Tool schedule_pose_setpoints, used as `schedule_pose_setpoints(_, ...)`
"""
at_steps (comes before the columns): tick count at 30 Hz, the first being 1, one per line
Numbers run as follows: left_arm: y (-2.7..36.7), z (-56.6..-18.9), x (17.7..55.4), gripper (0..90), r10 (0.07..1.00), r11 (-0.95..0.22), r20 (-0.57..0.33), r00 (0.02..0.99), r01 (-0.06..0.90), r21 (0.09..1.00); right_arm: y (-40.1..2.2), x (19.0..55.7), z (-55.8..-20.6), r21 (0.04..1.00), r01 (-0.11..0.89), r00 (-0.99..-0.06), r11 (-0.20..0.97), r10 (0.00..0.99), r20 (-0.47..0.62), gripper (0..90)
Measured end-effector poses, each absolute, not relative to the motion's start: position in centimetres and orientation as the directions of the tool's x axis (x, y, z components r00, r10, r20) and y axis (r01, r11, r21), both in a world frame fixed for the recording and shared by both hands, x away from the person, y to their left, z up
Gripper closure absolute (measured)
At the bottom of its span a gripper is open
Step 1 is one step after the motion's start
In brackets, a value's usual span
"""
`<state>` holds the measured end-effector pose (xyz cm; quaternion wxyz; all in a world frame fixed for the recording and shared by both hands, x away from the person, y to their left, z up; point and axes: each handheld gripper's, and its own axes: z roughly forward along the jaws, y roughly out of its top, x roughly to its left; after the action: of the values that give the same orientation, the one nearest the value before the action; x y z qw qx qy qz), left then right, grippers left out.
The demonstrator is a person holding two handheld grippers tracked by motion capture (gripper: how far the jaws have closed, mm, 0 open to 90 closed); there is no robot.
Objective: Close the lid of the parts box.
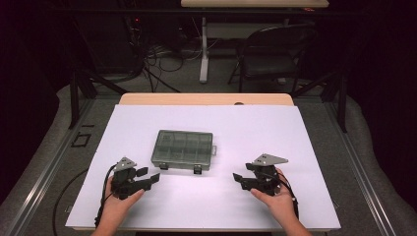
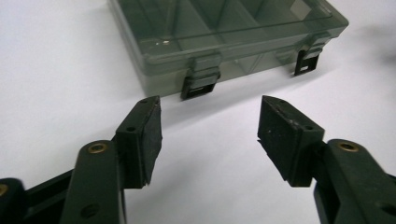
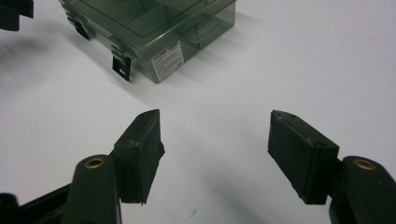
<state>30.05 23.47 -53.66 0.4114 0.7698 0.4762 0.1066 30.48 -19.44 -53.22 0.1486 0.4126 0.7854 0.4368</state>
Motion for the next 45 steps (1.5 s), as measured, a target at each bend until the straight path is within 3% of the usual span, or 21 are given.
schedule_pose_setpoints(18, 26.1, -53.5, 28.7, 36.2, 0.867, -0.175, -0.175, 0.466, 0.616, 0.768, -23.4, 27.1, -53.5, 0.799, 0.528, -0.541, 0.288, 0.840, 0.054, 27.0)
schedule_pose_setpoints(45, 26.1, -54.0, 29.1, 36.2, 0.880, -0.186, -0.142, 0.454, 0.603, 0.775, -25.6, 27.9, -54.3, 0.802, 0.554, -0.437, 0.223, 0.898, 0.052, 23.5)
